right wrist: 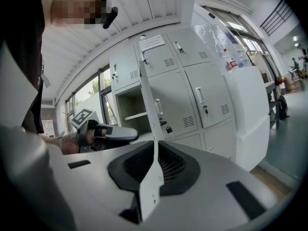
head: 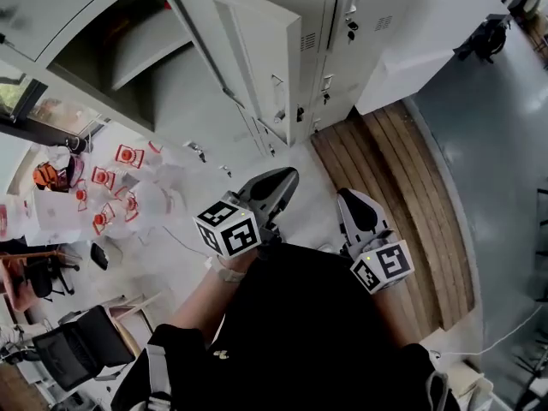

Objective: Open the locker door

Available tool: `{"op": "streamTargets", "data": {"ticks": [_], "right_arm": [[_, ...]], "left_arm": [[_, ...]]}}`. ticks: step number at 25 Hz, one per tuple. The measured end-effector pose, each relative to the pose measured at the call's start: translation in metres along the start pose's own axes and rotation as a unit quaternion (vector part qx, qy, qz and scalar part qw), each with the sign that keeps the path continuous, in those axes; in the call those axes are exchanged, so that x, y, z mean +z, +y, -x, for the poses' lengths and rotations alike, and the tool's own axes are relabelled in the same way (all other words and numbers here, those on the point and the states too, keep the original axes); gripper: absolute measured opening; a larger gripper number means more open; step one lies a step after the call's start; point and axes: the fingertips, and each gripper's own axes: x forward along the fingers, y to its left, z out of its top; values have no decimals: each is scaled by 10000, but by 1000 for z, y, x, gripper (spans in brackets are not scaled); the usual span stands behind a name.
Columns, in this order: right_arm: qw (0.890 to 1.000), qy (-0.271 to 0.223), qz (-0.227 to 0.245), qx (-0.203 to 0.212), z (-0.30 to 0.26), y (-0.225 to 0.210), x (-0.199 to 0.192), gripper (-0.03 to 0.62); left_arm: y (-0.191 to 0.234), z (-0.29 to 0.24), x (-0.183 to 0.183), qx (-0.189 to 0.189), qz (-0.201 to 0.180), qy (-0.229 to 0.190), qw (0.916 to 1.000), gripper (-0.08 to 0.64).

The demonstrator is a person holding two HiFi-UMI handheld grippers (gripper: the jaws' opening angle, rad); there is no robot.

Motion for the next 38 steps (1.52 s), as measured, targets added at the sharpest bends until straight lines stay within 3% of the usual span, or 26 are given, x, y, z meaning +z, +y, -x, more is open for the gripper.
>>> {"op": "streamTargets", "data": {"ticks": [3, 7, 16, 38], "right_arm": [[9993, 61, 154, 339, -16, 18, 0, 44], [9967, 156, 307, 738, -33, 37, -4, 44], [9910, 309, 462, 1216, -50, 65, -8, 44], [9833, 482, 636, 1638, -58, 95, -17, 44]], "left_arm": [[8, 27, 1, 574, -812, -56, 9950, 32], [17, 58, 1, 1185, -1576, -102, 9803, 32], [30, 110, -8, 2000, -2274, -236, 9527, 32], [43, 134, -3, 2231, -2028, -459, 9524, 32]]}}
